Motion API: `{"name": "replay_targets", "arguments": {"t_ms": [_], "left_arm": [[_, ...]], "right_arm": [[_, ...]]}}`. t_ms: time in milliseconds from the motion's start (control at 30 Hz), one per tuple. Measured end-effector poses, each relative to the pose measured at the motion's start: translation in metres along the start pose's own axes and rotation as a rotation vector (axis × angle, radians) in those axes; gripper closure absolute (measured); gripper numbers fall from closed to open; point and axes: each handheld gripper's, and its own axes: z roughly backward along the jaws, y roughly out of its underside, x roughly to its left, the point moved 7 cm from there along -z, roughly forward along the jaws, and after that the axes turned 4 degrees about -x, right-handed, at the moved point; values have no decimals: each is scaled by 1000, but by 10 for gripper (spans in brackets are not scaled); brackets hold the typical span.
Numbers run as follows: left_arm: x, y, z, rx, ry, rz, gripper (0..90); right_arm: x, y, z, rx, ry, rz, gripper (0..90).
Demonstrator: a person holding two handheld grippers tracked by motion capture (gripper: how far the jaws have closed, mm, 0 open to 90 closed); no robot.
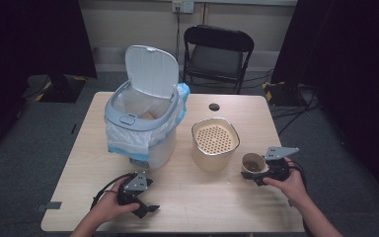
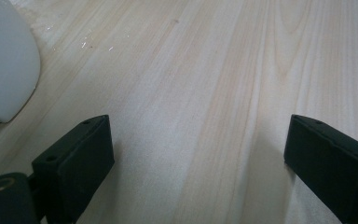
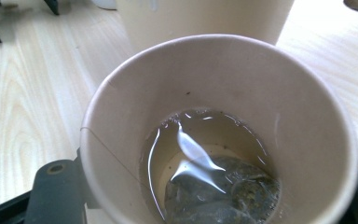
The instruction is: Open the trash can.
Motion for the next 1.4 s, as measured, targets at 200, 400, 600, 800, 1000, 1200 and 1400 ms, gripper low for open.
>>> {"name": "replay_targets", "arguments": {"t_ms": [200, 400, 600, 800, 1000, 1200, 1400], "left_arm": [[0, 0, 0, 0, -1, -2, 73], [0, 0, 0, -6, 4, 0, 71], [0, 0, 0, -6, 1, -1, 71], [0, 0, -1, -7, 6, -1, 70], [-1, 0, -2, 5, 16, -10, 44], [-1, 0, -3, 5, 14, -12, 25], [-1, 0, -2, 22, 19, -20, 16]], "right_arm": [[-12, -8, 1, 2, 14, -5, 257], [-23, -15, 1, -2, 29, -11, 257], [-35, -20, 2, 1, 51, -13, 257], [-44, -27, 3, 1, 65, -14, 258], [-51, -36, 4, -6, 75, -18, 258], [-58, -43, 4, -2, 84, -21, 258], [-63, -50, 7, -11, 93, -21, 258]]}}
